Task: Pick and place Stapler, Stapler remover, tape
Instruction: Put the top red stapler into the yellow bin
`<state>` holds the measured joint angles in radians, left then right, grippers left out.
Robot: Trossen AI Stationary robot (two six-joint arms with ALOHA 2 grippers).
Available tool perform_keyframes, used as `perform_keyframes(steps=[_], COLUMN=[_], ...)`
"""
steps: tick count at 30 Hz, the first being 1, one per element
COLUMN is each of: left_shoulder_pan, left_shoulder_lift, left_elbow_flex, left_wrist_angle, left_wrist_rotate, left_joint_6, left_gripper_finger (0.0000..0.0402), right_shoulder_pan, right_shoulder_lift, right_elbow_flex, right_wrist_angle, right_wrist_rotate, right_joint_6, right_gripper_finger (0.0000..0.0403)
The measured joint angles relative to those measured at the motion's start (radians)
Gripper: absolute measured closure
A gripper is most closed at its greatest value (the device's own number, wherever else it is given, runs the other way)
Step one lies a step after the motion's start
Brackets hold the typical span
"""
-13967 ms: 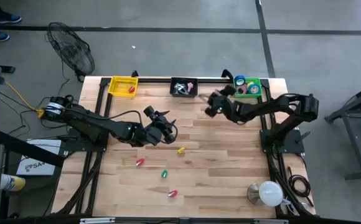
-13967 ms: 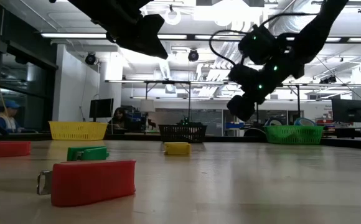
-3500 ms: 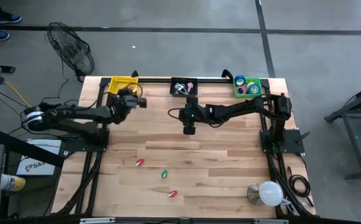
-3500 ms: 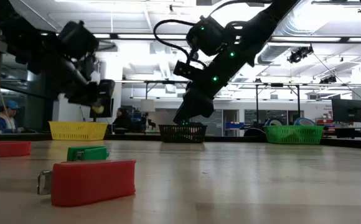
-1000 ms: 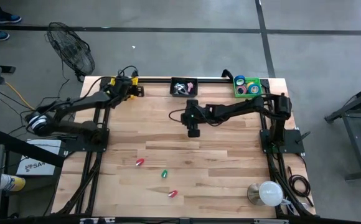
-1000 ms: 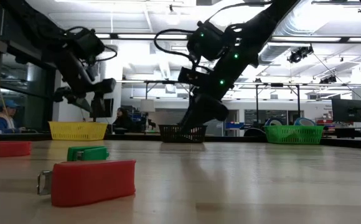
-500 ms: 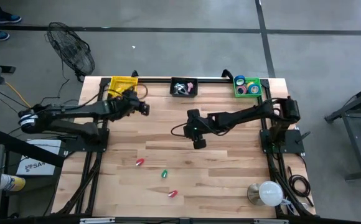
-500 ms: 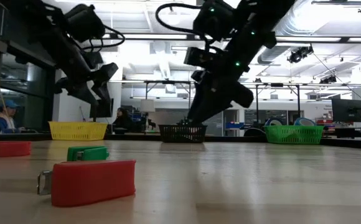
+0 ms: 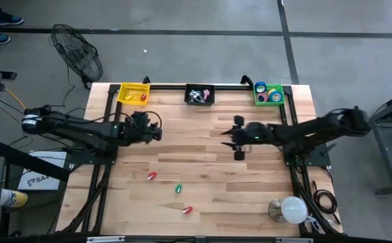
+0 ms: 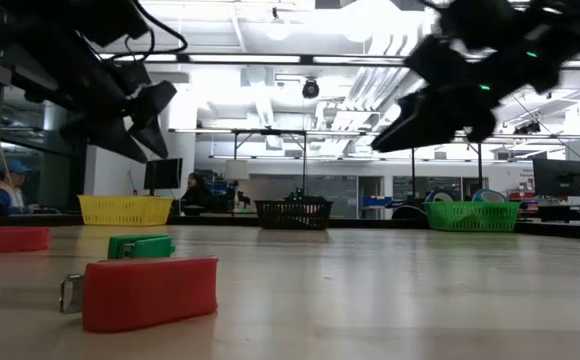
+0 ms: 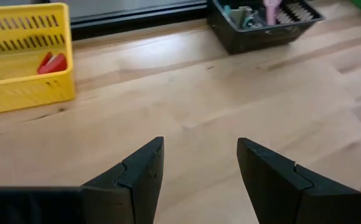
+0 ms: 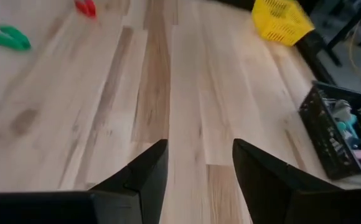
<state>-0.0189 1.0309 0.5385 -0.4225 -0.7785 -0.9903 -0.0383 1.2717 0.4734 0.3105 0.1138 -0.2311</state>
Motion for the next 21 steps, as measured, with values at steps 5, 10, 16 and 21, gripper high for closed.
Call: perform_keyframes(steps=[5,10,16,21], left_shoulder_pan=[-0.067,-0.089,-0.089,-0.089], left_shoulder_lift=[0.000,0.000,0.000,0.001], left_elbow_flex=[0.000,0.000,0.000,0.000], left_wrist_angle=[0.001,0.001,0.003,0.005], left_wrist_rotate=[-0.040,-0.044,-0.033,-0.004], left_joint_6=[-0.018,-0.036,-0.046,-0.046], left_gripper_finger=[0.0202,0.0202,0.0202,0.0202], right_shoulder_pan=[0.000,-0.001,0.000,0.000], right_shoulder_lift=[-0.172,-0.307,-0.424,-0.489], right_elbow_flex=[-0.217,-0.364,-0.442,-0.464], right_wrist_angle=[0.221,0.348,0.359,0.295], right_wrist_rotate=[-0.018,-0.004,-0.009,0.000], right_joint_6=[0.049,0.104,0.143,0.162], right_gripper_finger=[0.0233,0.0233,0.0233,0.0236])
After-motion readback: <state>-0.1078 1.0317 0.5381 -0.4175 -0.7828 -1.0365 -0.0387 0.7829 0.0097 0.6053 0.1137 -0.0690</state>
